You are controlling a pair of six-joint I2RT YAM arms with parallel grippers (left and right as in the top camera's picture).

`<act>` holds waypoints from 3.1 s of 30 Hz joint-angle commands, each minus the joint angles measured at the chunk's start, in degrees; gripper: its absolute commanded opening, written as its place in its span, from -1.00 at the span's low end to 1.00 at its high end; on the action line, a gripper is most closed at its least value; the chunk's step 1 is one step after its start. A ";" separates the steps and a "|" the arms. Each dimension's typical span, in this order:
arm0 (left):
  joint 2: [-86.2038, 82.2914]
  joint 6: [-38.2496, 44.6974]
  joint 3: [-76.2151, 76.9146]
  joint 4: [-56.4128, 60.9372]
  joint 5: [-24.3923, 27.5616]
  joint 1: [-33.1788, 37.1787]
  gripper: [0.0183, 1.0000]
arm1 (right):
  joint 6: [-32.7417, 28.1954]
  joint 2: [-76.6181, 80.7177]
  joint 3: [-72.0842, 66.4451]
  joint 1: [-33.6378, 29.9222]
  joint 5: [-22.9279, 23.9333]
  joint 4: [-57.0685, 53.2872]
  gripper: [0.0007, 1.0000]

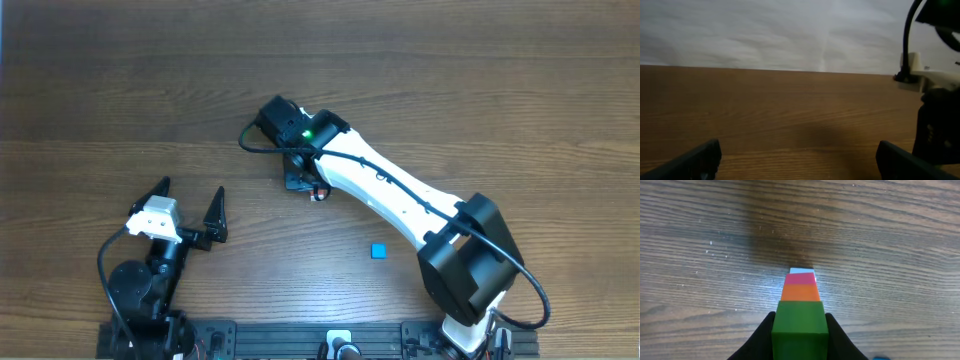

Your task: Stack Cubes

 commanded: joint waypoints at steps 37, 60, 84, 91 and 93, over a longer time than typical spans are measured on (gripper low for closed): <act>-0.35 0.85 -0.28 -0.02 0.52 0.22 1.00 | -2.91 -11.58 0.96 -0.70 1.40 -7.98 0.99; -0.35 0.85 -0.28 -0.02 0.52 0.22 0.99 | 4.42 -34.49 -44.00 -0.76 -2.56 4.52 0.99; -0.35 0.85 -0.28 -0.02 0.52 0.22 1.00 | 3.50 -25.81 -49.22 -2.69 -2.40 18.67 0.39; -0.35 0.85 -0.28 0.00 0.52 0.22 1.00 | 3.50 -25.81 -49.24 -2.69 -2.29 18.75 0.04; -0.35 0.85 -0.28 -0.02 0.52 0.22 1.00 | 3.50 -25.81 -49.24 -2.69 -2.29 18.75 -0.02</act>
